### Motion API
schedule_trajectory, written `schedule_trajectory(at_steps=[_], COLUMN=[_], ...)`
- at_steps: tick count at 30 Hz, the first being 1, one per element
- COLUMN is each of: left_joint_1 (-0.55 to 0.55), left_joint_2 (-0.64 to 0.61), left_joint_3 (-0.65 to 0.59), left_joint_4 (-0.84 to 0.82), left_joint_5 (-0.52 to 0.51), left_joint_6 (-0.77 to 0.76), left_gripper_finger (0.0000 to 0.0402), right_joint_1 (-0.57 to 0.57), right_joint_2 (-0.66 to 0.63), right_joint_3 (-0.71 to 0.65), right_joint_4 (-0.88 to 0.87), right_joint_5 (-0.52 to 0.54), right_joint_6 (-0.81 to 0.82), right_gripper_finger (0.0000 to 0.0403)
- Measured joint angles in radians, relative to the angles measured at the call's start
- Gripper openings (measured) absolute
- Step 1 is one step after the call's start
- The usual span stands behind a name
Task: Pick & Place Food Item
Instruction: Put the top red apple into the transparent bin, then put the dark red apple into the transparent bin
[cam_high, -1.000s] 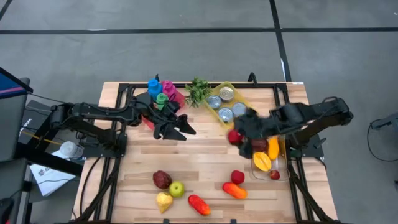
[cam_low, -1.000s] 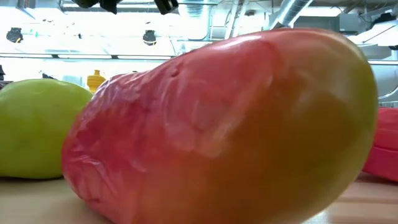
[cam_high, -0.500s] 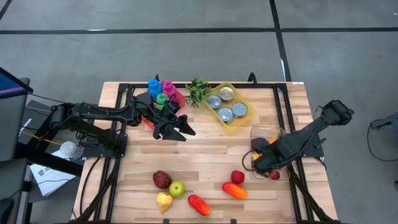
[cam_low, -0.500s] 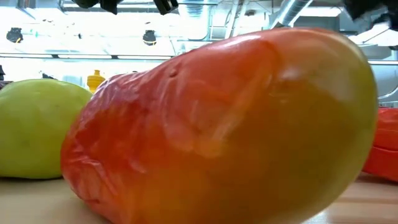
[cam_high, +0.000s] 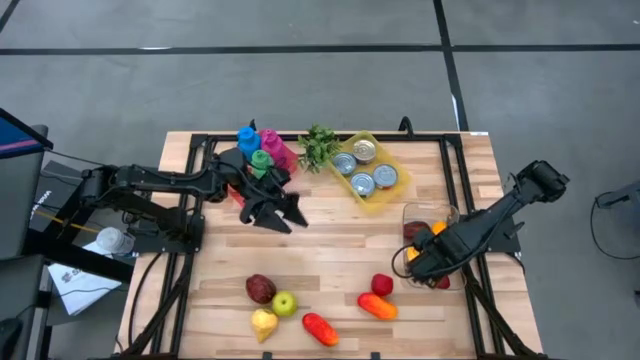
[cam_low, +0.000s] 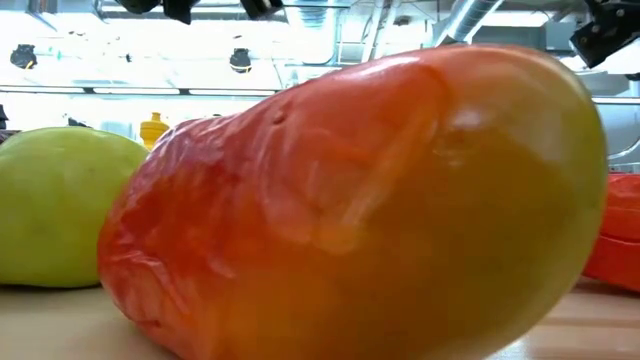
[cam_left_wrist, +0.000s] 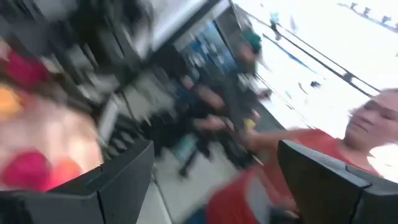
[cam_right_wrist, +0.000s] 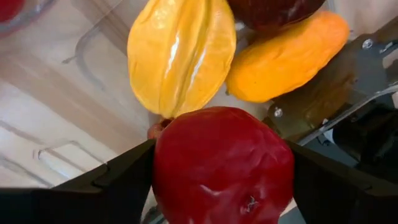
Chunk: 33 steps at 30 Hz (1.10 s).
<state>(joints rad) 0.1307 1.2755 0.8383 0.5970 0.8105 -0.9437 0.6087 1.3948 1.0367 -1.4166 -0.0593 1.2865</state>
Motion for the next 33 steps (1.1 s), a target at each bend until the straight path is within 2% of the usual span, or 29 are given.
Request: schedule_trajectory(at_steps=[5,8,13,16,21,24,27,33], left_joint_1=[-0.023,-0.061,-0.158,-0.228,-0.401,-0.502,-0.599,-0.722], left_joint_2=[-0.001,-0.025,-0.147,-0.244,-0.349,-0.345,-0.306,-0.181], left_joint_3=[0.000,0.000,-0.001,-0.001,0.000,0.000,0.000,0.000], left_joint_4=[-0.139,-0.306,-0.741,-0.949,-1.163,-1.200,-1.200,-1.203], left_joint_5=[0.191,0.223,0.205,0.038,-0.499,-0.713,-0.823,-0.881], left_joint_6=[-0.075,-0.055,0.060,0.129,0.330,0.420,0.501,0.596], left_gripper_finger=[0.0331,0.0331,0.0331,0.0331,0.0331,0.0331,0.0331,0.0332], right_joint_1=[0.002,0.006,0.007,0.006,0.005,0.005,0.006,0.006], right_joint_2=[-0.001,-0.001,-0.001,-0.001,-0.001,-0.001,-0.001,-0.001], right_joint_3=[0.000,0.000,0.000,0.000,0.000,0.000,0.000,0.001], right_joint_4=[0.007,0.012,0.023,0.041,0.081,0.111,0.133,0.153], right_joint_5=[-0.023,-0.024,-0.029,-0.019,-0.002,0.002,0.004,0.004], right_joint_6=[-0.003,-0.003,-0.020,-0.042,-0.039,-0.033,-0.037,-0.037], right_gripper_finger=[0.0362,0.0380,0.0396,0.0397,0.0394,0.0394,0.0393,0.0393])
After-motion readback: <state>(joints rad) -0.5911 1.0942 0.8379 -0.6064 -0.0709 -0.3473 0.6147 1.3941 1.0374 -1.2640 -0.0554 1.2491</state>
